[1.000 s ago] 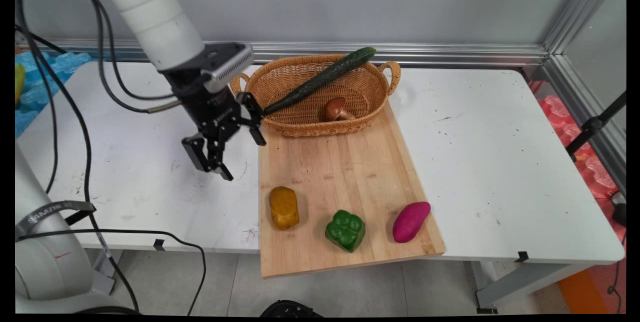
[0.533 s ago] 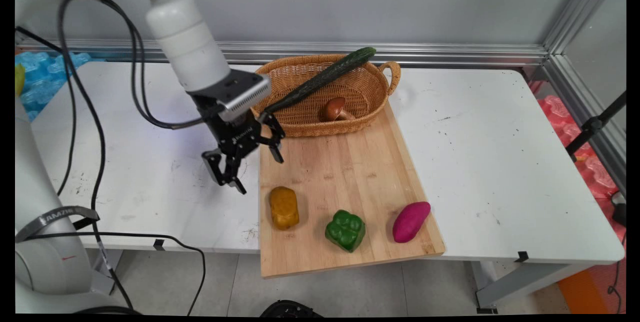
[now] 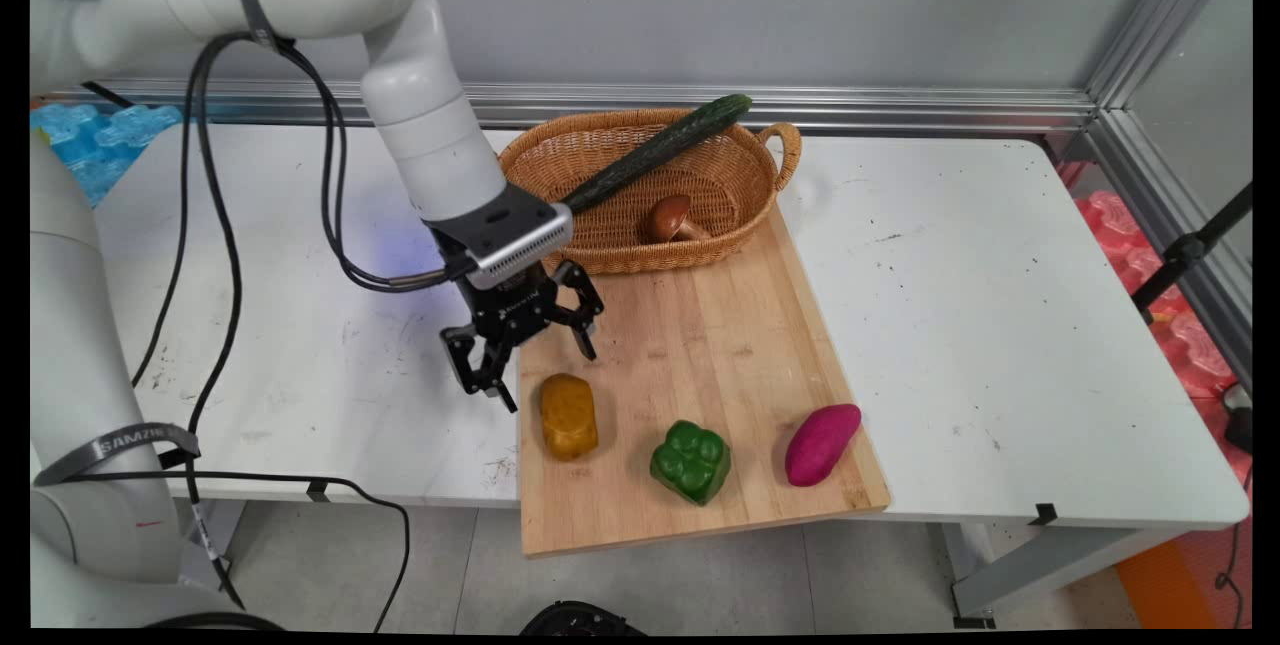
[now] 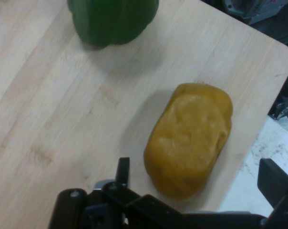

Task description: Pick up the potato from the cutting board, then place the picked object in the vegetable basket

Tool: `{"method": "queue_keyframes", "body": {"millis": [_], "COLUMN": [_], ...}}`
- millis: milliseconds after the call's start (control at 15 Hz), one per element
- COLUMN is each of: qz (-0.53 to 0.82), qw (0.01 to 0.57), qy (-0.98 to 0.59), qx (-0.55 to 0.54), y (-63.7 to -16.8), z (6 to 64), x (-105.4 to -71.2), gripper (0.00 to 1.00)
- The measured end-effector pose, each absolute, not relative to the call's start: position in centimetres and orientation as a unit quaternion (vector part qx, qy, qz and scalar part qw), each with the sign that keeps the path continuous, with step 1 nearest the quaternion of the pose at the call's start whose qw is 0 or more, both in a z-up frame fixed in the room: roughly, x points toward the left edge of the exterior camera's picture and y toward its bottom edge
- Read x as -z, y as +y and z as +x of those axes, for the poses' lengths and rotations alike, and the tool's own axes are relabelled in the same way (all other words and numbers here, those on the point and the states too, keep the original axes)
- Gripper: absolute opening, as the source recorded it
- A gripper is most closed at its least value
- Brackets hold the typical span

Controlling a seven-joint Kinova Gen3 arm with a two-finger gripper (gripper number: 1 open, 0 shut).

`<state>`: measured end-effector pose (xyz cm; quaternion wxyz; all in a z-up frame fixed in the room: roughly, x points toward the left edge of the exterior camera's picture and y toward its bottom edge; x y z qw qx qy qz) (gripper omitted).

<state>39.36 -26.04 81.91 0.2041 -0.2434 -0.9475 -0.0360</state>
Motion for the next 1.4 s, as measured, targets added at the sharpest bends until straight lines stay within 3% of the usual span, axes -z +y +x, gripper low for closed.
{"method": "queue_keyframes", "body": {"millis": [933, 1000, 1400], "qz": [-0.329, -0.335, -0.354], "qw": [0.211, 0.211, 0.21], "qy": [-0.919, -0.917, -0.91], "qx": [0.048, 0.049, 0.054], "y": [-26.8, -26.7, -27.0], "z": [37.9, 37.8, 37.9], "x": [-79.0, -78.9, -79.1], "gripper": [1.0, 0.0, 0.0]}}
